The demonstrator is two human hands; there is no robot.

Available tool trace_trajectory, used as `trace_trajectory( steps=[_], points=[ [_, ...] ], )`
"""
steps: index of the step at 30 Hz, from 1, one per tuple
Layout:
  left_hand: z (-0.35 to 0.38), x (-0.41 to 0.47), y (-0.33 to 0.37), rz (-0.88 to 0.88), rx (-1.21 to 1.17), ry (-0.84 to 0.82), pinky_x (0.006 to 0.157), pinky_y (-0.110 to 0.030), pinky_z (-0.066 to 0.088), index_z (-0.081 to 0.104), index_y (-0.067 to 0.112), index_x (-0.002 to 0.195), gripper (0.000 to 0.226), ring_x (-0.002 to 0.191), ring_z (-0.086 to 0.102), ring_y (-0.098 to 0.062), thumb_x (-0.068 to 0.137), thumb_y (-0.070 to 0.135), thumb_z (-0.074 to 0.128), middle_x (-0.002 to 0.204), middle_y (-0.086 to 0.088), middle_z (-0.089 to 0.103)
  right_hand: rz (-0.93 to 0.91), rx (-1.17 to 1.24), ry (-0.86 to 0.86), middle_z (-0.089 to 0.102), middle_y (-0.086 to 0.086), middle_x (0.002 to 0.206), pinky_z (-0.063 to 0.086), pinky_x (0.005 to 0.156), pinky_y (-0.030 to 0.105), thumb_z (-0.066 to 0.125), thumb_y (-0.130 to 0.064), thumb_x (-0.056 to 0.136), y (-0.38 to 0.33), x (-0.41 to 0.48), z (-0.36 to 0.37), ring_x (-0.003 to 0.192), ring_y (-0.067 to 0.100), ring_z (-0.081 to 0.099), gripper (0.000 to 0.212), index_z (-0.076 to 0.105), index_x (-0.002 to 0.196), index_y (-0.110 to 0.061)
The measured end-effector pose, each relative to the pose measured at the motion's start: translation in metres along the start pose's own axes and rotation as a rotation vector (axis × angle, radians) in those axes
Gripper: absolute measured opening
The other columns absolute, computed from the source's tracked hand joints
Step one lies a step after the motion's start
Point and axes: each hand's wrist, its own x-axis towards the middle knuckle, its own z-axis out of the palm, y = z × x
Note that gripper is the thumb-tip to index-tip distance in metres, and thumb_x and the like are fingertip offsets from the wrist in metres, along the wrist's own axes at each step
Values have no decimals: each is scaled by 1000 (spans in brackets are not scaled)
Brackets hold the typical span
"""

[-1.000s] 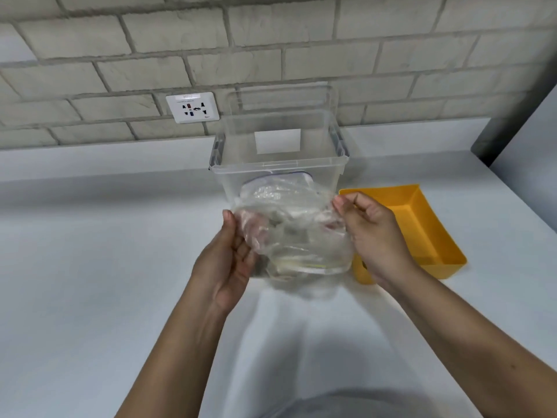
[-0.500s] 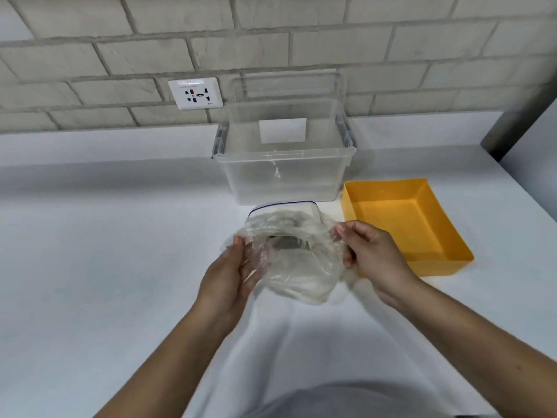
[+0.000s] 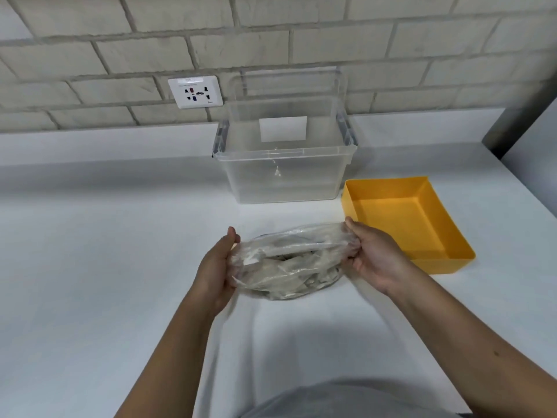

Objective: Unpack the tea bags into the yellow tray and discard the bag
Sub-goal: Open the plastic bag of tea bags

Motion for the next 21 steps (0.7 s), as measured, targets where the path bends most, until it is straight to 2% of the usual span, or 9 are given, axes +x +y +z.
trace_trajectory(
  steps=[1, 3, 5, 7, 10, 12, 14, 18, 21],
  points=[
    [1, -3, 2, 65, 86, -6, 80, -39, 47, 59, 21, 86, 28, 75, 63, -20, 88, 49, 64, 82, -1, 62, -42, -79, -49, 64, 3, 78, 46, 53, 26, 58, -35, 94, 0, -1, -2, 64, 14, 59, 21, 60, 95, -15],
    [5, -11, 3, 196, 306, -14, 81, -36, 45, 58, 28, 100, 31, 78, 62, -19, 84, 50, 71, 91, -2, 63, -117, -265, -115, 66, 2, 100, 51, 61, 29, 70, -47, 78, -1, -5, -5, 77, 16, 63, 42, 59, 113, -26],
    [10, -18, 4, 335, 538, 14, 78, -22, 46, 57, 32, 104, 34, 83, 60, -11, 80, 47, 77, 99, 4, 62, -255, -510, -99, 64, -3, 113, 53, 75, 30, 77, -49, 69, 2, -4, -7, 93, 14, 64, 47, 63, 111, -37],
    [10, -19, 3, 500, 835, 42, 76, -10, 44, 60, 37, 102, 35, 89, 58, 3, 75, 43, 82, 102, 16, 60, -447, -732, -37, 64, -8, 113, 48, 89, 25, 76, -46, 73, 10, -1, -8, 106, 5, 59, 30, 70, 100, -36],
    [10, -15, 2, 578, 1153, 34, 70, -19, 45, 66, 38, 92, 16, 80, 57, 1, 81, 45, 76, 87, 17, 63, -512, -762, -10, 71, -4, 93, 47, 82, 23, 70, -38, 82, 15, 3, -7, 91, 3, 63, 15, 75, 83, -23],
    [11, -11, 8, 529, 1110, 20, 56, -19, 39, 69, 27, 77, 18, 55, 49, -5, 87, 42, 71, 61, 15, 58, -419, -679, -22, 73, -3, 84, 47, 74, 18, 64, -37, 88, 9, 4, -2, 76, 0, 64, 26, 74, 76, -16],
    [19, -7, 19, 522, 999, 51, 48, -16, 31, 66, 14, 69, 30, 47, 35, -7, 90, 36, 69, 50, 9, 43, -366, -596, 9, 66, 1, 76, 45, 68, 19, 60, -40, 92, -1, 6, 4, 66, 5, 59, 33, 70, 72, -15],
    [36, -4, 35, 620, 834, 111, 52, -15, 30, 51, 5, 63, 40, 53, 35, -7, 93, 27, 65, 55, 7, 37, -384, -418, 48, 56, 10, 72, 41, 70, 32, 56, -50, 92, -7, 12, 16, 71, 20, 52, 40, 61, 65, -21],
    [30, 1, 25, 638, 987, 142, 57, -16, 33, 51, 3, 64, 45, 57, 44, -7, 95, 33, 62, 63, 1, 46, -540, -671, 147, 61, 1, 85, 42, 76, 31, 56, -46, 92, 2, 19, 10, 86, 17, 57, 30, 61, 75, -22]
  ],
)
